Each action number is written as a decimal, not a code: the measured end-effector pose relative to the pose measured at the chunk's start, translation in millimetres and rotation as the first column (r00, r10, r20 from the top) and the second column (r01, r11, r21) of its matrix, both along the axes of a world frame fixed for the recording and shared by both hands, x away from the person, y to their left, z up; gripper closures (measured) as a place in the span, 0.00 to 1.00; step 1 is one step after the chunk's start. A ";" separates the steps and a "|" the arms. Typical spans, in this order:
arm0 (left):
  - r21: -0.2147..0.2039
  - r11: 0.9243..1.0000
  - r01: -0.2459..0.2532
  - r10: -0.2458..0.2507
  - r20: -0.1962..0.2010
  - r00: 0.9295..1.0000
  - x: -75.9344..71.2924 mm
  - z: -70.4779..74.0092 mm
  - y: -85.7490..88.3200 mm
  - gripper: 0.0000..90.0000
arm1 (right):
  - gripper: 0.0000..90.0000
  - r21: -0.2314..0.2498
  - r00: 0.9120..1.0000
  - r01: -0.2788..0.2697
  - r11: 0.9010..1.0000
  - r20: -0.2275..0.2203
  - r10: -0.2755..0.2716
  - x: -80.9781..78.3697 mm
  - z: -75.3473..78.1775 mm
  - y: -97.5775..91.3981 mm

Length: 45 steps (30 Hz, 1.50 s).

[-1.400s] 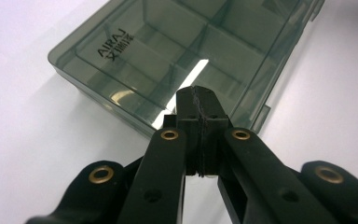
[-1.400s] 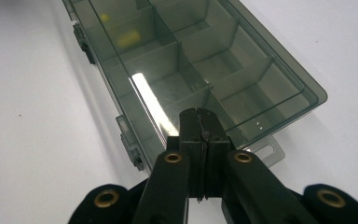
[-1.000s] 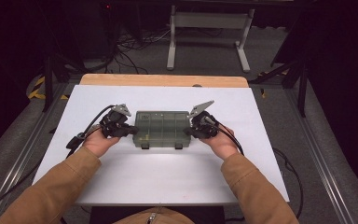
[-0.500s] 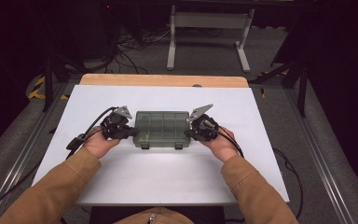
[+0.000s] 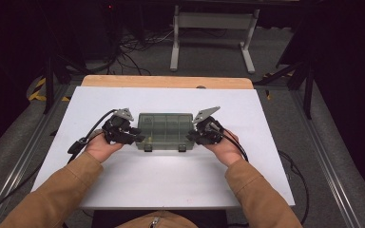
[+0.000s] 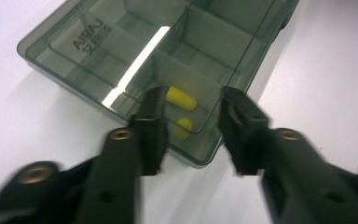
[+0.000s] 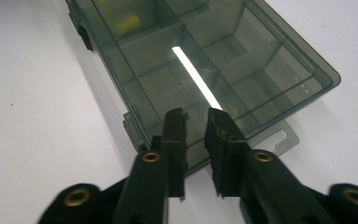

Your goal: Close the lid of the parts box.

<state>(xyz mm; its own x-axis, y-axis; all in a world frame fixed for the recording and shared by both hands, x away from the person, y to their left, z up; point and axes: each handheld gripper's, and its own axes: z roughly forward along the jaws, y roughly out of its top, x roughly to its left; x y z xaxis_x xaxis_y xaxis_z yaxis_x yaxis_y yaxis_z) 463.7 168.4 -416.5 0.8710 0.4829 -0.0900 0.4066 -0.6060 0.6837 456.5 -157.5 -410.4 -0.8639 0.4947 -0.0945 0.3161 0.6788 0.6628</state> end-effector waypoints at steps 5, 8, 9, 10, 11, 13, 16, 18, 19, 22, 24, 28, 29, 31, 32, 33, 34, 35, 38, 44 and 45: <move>-0.100 0.995 -0.002 0.002 0.001 1.000 -2.0 9.5 6.7 0.29 | 0.47 0.066 1.000 -0.003 0.998 0.007 0.003 -4.1 7.8 1.1; -0.142 0.990 -0.013 0.016 0.022 1.000 -5.1 13.0 9.0 0.11 | 0.30 0.096 1.000 -0.002 0.995 0.016 0.001 -6.0 11.6 -0.1; -0.143 0.989 -0.020 0.026 0.037 0.999 -7.1 14.4 9.3 0.07 | 0.25 0.108 1.000 -0.002 0.994 0.015 0.001 -6.6 12.5 -0.9; -0.146 0.989 -0.021 0.029 0.055 0.998 -8.8 15.4 9.8 0.04 | 0.21 0.115 1.000 -0.001 0.993 0.020 -0.001 -7.3 13.5 -1.6; -0.152 0.988 -0.021 0.031 0.062 0.998 -10.7 16.8 10.4 0.02 | 0.18 0.121 1.000 -0.004 0.993 0.026 0.001 -8.2 14.5 -2.4; -0.170 0.985 -0.025 0.039 0.079 0.996 -14.6 19.3 12.9 0.00 | 0.10 0.146 0.999 -0.001 0.989 0.051 -0.007 -11.9 18.9 -5.0; -0.199 0.979 -0.040 0.063 0.108 0.992 -19.6 21.9 18.5 0.00 | 0.06 0.168 0.998 -0.005 0.986 0.068 -0.007 -15.3 22.8 -7.0; -0.208 0.977 -0.051 0.080 0.137 0.987 -22.5 23.5 23.1 0.00 | 0.04 0.192 0.996 -0.011 0.981 0.094 -0.007 -19.6 26.9 -9.3; -0.217 0.974 -0.060 0.093 0.149 0.984 -24.4 23.9 25.2 0.00 | 0.03 0.204 0.995 -0.016 0.979 0.104 -0.005 -21.8 28.9 -10.6; -0.235 0.970 -0.068 0.112 0.180 0.977 -30.2 25.3 31.7 0.00 | 0.01 0.232 0.990 -0.026 0.972 0.142 -0.008 -29.6 34.4 -15.8; -0.248 0.966 -0.073 0.124 0.200 0.972 -34.7 25.6 35.1 0.00 | 0.01 0.242 0.988 -0.029 0.970 0.152 -0.008 -31.5 35.3 -17.3; -0.277 0.958 -0.077 0.144 0.229 0.963 -44.4 26.4 43.2 0.00 | 0.01 0.262 0.984 -0.026 0.965 0.178 -0.022 -38.1 37.9 -24.1; -0.286 0.955 -0.080 0.152 0.238 0.959 -46.9 26.4 45.4 0.00 | 0.01 0.264 0.983 -0.025 0.964 0.182 -0.024 -39.3 38.0 -25.4; -0.305 0.948 -0.086 0.167 0.252 0.953 -52.2 25.5 50.0 0.00 | 0.01 0.270 0.981 -0.024 0.963 0.192 -0.030 -42.8 37.6 -28.9; -0.315 0.945 -0.088 0.176 0.263 0.949 -54.8 24.5 52.5 0.00 | 0.01 0.273 0.980 -0.026 0.962 0.197 -0.030 -44.9 37.2 -30.6; -0.326 0.941 -0.090 0.185 0.271 0.945 -57.4 23.3 55.1 0.00 | 0.01 0.277 0.979 -0.027 0.961 0.203 -0.031 -47.1 36.8 -32.4; -0.336 0.937 -0.092 0.190 0.273 0.943 -59.8 22.4 57.7 0.00 | 0.01 0.284 0.978 -0.031 0.958 0.209 -0.031 -49.4 36.4 -34.2; -0.349 0.933 -0.090 0.195 0.280 0.940 -61.8 21.4 60.7 0.00 | 0.01 0.292 0.976 -0.033 0.956 0.215 -0.032 -51.8 35.9 -36.2; -0.388 0.918 -0.083 0.210 0.296 0.932 -69.9 18.3 69.0 0.00 | 0.01 0.310 0.972 -0.034 0.950 0.230 -0.040 -58.1 34.3 -41.9; -0.438 0.893 -0.099 0.262 0.329 0.907 -82.8 7.3 84.6 0.00 | 0.01 0.332 0.968 -0.025 0.943 0.243 -0.060 -66.5 26.8 -52.9; -0.447 0.888 -0.108 0.275 0.326 0.904 -84.6 4.9 87.1 0.00 | 0.01 0.338 0.967 -0.025 0.941 0.246 -0.063 -67.5 25.1 -54.6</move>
